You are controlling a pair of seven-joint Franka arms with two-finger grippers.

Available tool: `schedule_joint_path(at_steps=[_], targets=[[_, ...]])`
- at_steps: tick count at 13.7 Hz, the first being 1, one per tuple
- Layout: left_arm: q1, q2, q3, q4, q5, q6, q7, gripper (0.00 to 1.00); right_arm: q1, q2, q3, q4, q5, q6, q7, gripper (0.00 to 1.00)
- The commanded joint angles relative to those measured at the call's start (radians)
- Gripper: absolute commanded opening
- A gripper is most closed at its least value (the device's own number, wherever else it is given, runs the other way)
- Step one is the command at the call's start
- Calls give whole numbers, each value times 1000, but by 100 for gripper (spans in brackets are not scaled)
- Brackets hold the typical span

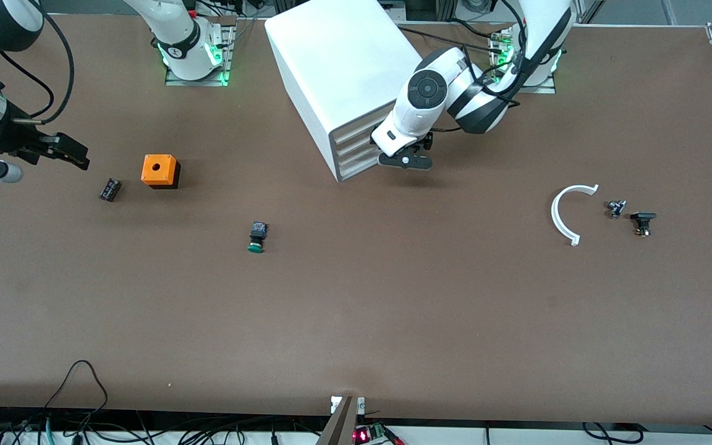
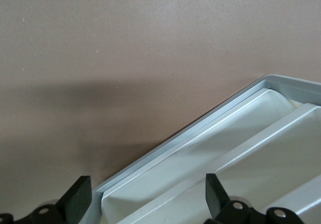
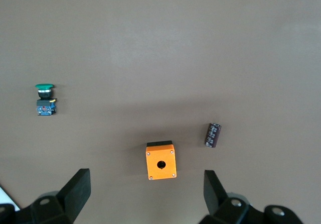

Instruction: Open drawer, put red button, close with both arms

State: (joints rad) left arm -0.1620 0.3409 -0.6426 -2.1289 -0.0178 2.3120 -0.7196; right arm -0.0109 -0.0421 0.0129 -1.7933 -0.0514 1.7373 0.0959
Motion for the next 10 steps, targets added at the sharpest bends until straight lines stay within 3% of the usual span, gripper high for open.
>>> schedule_joint_path(at_steps=[1,5,10], targets=[[21,-65,0,-17,-27,-20,17,100,-4,-10,-2,18,16,-9,-36,100],[149,-140,69,23,-13,-20,17,100,-4,-9,-10,60,18,-73,-148,100],[164,-181,289,138,-13,-25,20,100,-6,-13,-11,57,19,-94,-77,100]])
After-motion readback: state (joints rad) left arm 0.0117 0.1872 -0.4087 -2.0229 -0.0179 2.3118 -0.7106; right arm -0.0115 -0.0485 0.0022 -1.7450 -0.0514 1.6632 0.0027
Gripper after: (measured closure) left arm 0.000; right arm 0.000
